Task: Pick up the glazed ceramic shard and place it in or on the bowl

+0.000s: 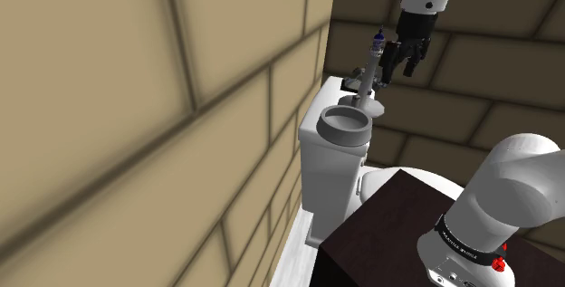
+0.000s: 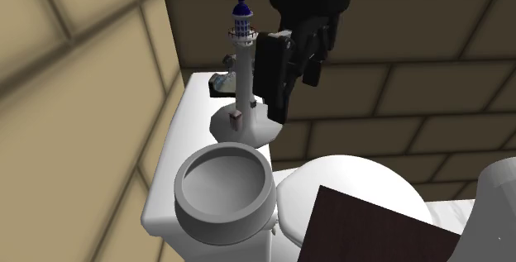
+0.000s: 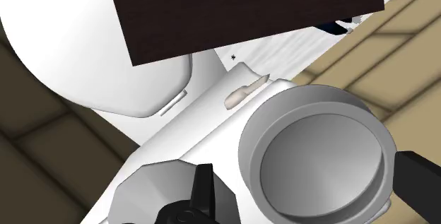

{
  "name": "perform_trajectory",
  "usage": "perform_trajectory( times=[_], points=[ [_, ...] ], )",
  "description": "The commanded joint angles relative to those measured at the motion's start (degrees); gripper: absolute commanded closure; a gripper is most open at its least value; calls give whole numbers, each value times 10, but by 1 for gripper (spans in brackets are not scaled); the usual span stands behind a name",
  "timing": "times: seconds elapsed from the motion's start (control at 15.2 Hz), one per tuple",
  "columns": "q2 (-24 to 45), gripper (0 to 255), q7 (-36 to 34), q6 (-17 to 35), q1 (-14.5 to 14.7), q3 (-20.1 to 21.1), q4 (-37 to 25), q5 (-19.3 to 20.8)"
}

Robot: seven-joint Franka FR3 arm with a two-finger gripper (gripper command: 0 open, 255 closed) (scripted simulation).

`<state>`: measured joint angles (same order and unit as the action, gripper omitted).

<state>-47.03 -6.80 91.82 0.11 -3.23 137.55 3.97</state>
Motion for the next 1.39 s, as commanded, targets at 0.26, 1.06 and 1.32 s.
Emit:
perform_trajectory(
  times=[0.26, 1.06, 1.32],
  points=[
    [94, 0, -67, 52, -22, 10, -38, -5],
    [367, 0, -251, 131, -82, 10, -215, 0],
    [452, 0, -305, 135, -98, -1, -290, 1]
  ],
)
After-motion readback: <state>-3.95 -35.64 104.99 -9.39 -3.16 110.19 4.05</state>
